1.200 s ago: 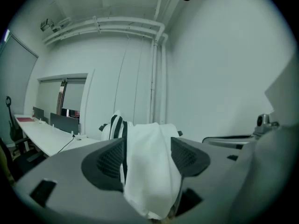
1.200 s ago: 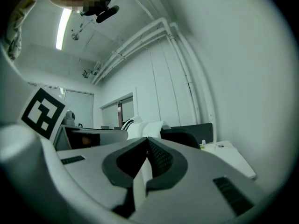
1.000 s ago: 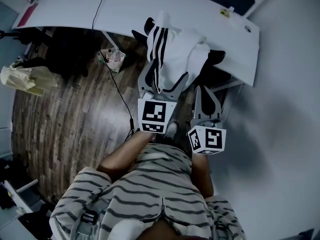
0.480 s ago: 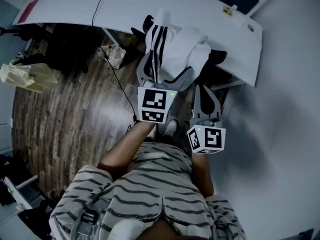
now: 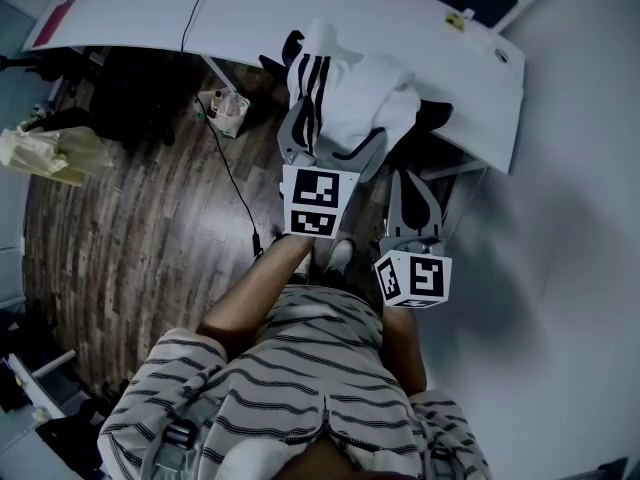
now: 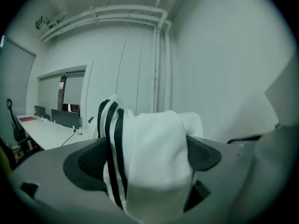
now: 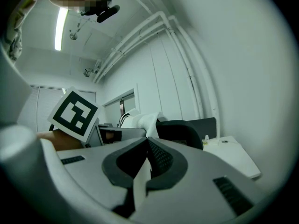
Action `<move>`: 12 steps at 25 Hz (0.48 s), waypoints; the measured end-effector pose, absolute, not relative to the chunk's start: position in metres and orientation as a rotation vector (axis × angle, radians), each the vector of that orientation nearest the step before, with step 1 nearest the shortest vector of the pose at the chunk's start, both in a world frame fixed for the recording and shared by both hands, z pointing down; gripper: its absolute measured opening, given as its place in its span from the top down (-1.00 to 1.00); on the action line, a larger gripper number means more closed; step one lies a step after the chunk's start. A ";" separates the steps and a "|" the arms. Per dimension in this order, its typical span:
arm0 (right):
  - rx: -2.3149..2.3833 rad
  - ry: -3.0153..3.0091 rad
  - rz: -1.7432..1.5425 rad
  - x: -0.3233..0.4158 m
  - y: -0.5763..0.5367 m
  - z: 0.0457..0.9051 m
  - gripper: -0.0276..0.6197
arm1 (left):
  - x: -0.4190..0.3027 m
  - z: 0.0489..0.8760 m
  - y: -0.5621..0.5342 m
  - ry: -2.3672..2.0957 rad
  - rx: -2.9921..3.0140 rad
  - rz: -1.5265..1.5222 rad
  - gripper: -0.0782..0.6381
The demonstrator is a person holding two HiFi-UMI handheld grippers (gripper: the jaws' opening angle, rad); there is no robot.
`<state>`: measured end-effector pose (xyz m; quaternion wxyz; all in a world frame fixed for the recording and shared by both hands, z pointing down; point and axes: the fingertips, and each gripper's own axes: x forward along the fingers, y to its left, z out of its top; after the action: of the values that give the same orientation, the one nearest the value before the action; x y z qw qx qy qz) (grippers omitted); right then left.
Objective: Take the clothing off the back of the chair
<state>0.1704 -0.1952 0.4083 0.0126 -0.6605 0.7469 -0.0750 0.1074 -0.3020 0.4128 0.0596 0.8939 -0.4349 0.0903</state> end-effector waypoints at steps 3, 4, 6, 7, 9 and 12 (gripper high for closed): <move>-2.059 2.324 -0.236 0.172 -0.196 0.408 0.86 | 0.110 0.416 -0.305 -1.310 2.703 0.290 -0.64; -2.060 2.323 -0.237 0.172 -0.197 0.409 0.86 | 0.111 0.418 -0.306 -1.305 2.702 0.296 -0.64; -2.061 2.322 -0.240 0.174 -0.198 0.410 0.86 | 0.113 0.421 -0.307 -1.295 2.698 0.304 -0.64; -2.062 2.324 -0.238 0.174 -0.198 0.410 0.86 | 0.113 0.423 -0.308 -1.291 2.696 0.306 -0.64; -2.066 2.324 -0.236 0.175 -0.198 0.410 0.86 | 0.114 0.423 -0.309 -1.285 2.697 0.303 -0.63; -2.073 2.313 -0.247 0.178 -0.198 0.412 0.86 | 0.115 0.422 -0.311 -1.292 2.698 0.303 -0.63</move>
<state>0.1779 -0.1977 0.4121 0.0129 -0.6653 0.7423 -0.0791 0.1148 -0.3114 0.4221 0.0674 0.8953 -0.4287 0.1007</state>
